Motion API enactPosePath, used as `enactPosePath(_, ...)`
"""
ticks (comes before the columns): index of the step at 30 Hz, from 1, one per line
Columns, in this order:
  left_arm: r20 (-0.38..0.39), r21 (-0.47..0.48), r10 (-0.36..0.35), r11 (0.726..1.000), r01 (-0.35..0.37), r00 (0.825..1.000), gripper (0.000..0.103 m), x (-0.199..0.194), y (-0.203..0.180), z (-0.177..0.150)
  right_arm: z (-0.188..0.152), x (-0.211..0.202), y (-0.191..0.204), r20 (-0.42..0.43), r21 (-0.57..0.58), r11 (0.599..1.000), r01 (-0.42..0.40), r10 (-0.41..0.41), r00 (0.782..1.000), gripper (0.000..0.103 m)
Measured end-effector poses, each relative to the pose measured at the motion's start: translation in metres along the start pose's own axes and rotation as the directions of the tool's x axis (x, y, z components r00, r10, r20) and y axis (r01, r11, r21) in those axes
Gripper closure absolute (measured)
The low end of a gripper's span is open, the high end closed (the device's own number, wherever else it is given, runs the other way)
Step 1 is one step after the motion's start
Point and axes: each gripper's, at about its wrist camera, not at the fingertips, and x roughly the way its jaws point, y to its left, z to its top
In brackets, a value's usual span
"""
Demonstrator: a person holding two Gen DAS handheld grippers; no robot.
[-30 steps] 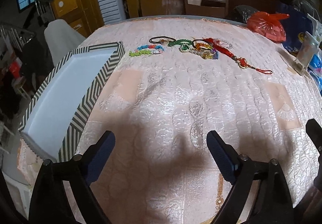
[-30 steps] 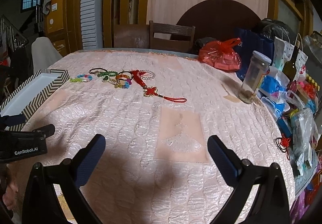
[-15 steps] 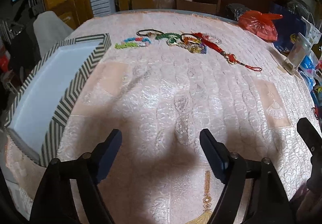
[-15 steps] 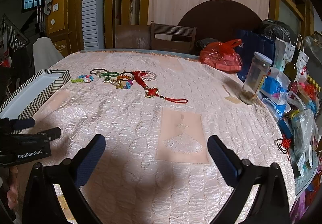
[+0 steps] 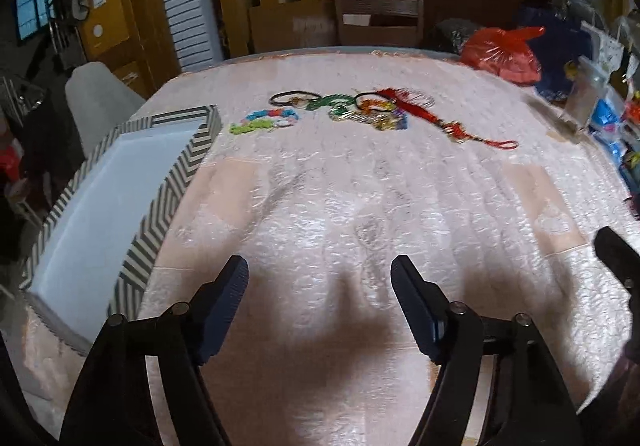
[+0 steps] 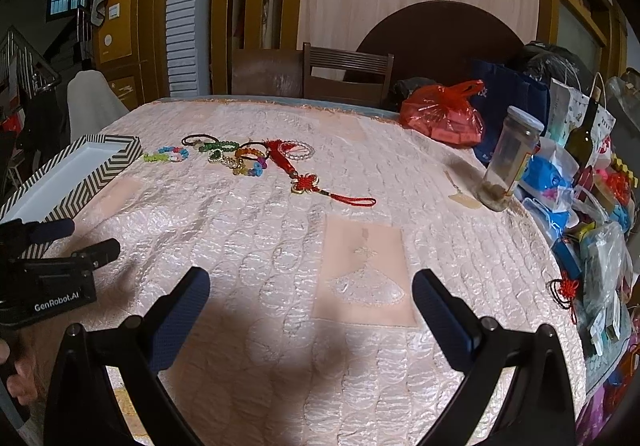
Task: Organize jewelry
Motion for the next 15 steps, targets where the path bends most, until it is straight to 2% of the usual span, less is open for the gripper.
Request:
enactPosePath(2, -0.017, 0.011, 0.027, 1.0, -0.027, 0.999, 0.055, 0.005, 0.0, 0.0, 0.0, 0.0, 0.0, -0.001, 0.0, 1.0, -0.002, 0.002, 1.0, 0.0)
enactPosePath(5, -0.048, 0.026, 0.006, 1.0, -0.005, 0.999, 0.055, 0.013, -0.004, -0.003, 0.0, 0.0, 0.001, 0.003, -0.001, 1.0, -0.003, 0.003, 1.0, 0.0)
enactPosePath(7, -0.04, 0.025, 0.019, 1.0, -0.018, 0.999, 0.055, 0.01, -0.007, -0.004, -0.001, 0.0, 0.002, 0.004, -0.003, 1.0, -0.003, 0.003, 1.0, 0.0)
enactPosePath(9, -0.032, 0.014, -0.002, 1.0, 0.003, 0.999, 0.055, 0.005, -0.008, -0.005, -0.001, 0.0, 0.002, 0.004, -0.002, 1.0, -0.003, 0.003, 1.0, 0.0)
enactPosePath(15, -0.008, 0.017, -0.009, 1.0, 0.009, 1.0, 0.055, -0.004, -0.013, -0.001, 0.0, 0.0, 0.002, 0.006, 0.001, 1.0, -0.003, 0.003, 1.0, 0.0)
